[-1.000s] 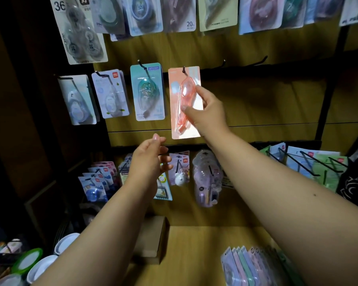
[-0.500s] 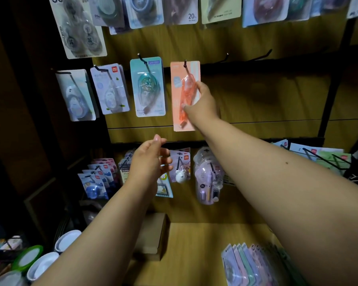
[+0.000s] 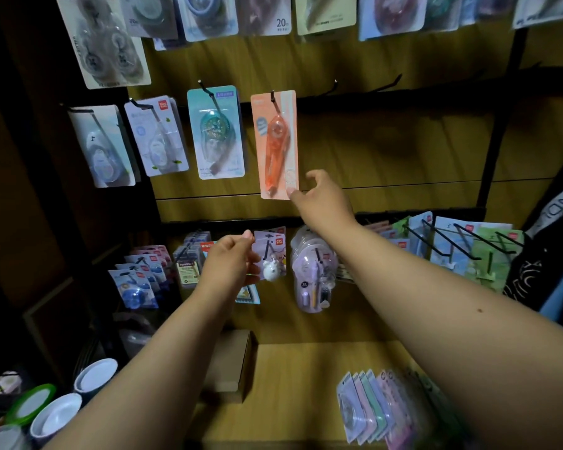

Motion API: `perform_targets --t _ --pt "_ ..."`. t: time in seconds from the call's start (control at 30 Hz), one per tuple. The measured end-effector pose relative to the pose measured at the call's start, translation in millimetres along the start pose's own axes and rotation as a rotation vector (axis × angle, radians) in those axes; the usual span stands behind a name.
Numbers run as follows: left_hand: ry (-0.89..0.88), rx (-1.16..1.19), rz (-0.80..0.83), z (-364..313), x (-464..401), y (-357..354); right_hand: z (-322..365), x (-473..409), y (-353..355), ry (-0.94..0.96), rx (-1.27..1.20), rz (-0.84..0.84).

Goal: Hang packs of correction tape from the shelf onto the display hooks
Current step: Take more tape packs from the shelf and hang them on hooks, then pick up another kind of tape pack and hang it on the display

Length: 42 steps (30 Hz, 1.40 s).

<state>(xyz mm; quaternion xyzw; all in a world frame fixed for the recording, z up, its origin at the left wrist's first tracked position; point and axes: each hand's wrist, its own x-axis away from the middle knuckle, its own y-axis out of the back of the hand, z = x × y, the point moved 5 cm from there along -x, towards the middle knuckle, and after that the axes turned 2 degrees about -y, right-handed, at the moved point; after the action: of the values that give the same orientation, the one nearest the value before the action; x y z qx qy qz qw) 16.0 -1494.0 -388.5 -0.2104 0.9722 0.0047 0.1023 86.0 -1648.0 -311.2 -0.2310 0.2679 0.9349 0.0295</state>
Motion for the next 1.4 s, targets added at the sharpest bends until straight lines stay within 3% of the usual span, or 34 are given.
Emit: perform_targets --t 0.27,0.83,1.4 --pt "0.034 -0.148 0.079 35 14 -9 -40 37 -1 0.006 0.115 0.020" --pt "0.271 -0.481 0.325 196 44 -30 -217 105 -51 -0.303 0.367 0.232" --pt "0.611 -0.461 0.438 330 52 -68 -394 142 -108 -0.741 0.487 0.513"
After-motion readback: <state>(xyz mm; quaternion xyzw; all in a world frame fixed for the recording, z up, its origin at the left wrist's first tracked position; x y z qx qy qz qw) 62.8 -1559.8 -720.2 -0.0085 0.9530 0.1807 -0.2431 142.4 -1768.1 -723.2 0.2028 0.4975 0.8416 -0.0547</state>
